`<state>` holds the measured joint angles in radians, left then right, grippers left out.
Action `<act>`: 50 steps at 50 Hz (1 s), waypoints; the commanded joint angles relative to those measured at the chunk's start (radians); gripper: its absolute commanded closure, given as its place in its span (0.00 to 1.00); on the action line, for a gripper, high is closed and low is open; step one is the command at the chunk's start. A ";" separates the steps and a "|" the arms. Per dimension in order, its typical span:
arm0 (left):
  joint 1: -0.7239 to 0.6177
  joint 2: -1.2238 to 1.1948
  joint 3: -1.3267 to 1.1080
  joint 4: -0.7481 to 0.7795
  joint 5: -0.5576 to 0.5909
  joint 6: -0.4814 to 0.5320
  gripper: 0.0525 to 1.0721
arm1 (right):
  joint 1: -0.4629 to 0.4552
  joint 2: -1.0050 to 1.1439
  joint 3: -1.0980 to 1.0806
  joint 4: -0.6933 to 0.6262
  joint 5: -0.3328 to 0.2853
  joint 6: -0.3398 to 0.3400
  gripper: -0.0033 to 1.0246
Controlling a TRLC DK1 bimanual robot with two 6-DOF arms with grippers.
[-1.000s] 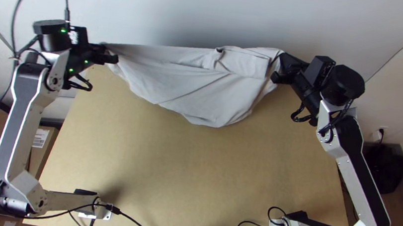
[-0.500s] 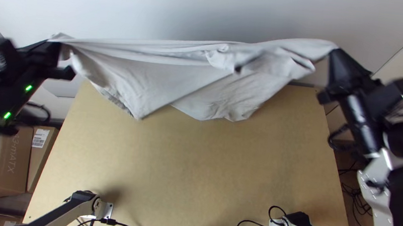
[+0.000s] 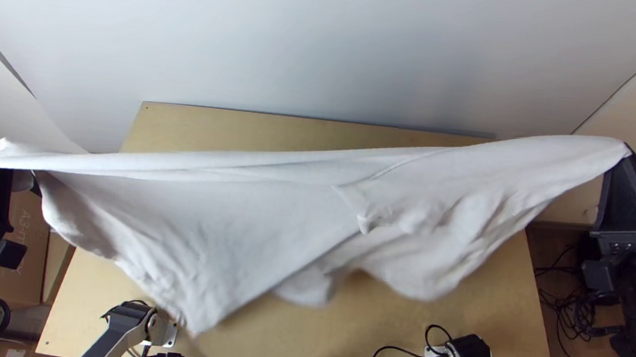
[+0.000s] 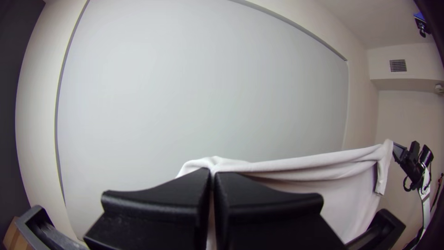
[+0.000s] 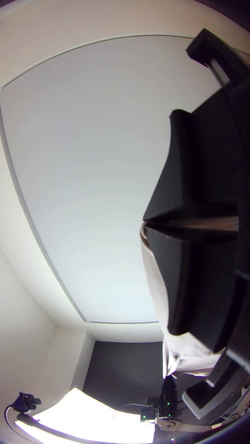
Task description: Fold the t-shirt
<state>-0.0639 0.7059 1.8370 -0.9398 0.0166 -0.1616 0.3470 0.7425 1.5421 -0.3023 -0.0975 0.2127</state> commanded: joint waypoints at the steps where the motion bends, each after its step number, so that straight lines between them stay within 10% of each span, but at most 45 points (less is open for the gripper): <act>1: 0.018 -0.014 0.010 -0.008 -0.021 -0.032 0.98 | 0.001 -0.012 0.021 0.009 0.033 0.031 0.97; 29: -0.109 0.093 -0.907 0.546 -0.003 0.027 0.98 | -0.002 0.221 -0.674 0.443 0.035 0.128 0.97; 50: -0.054 0.721 -0.866 0.917 0.089 0.059 0.98 | -0.075 0.842 -0.606 0.667 0.022 0.166 0.97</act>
<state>-0.1425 1.3102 0.8913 -0.0647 0.0731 -0.1120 0.2958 1.4544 0.8398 0.3321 -0.0753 0.3595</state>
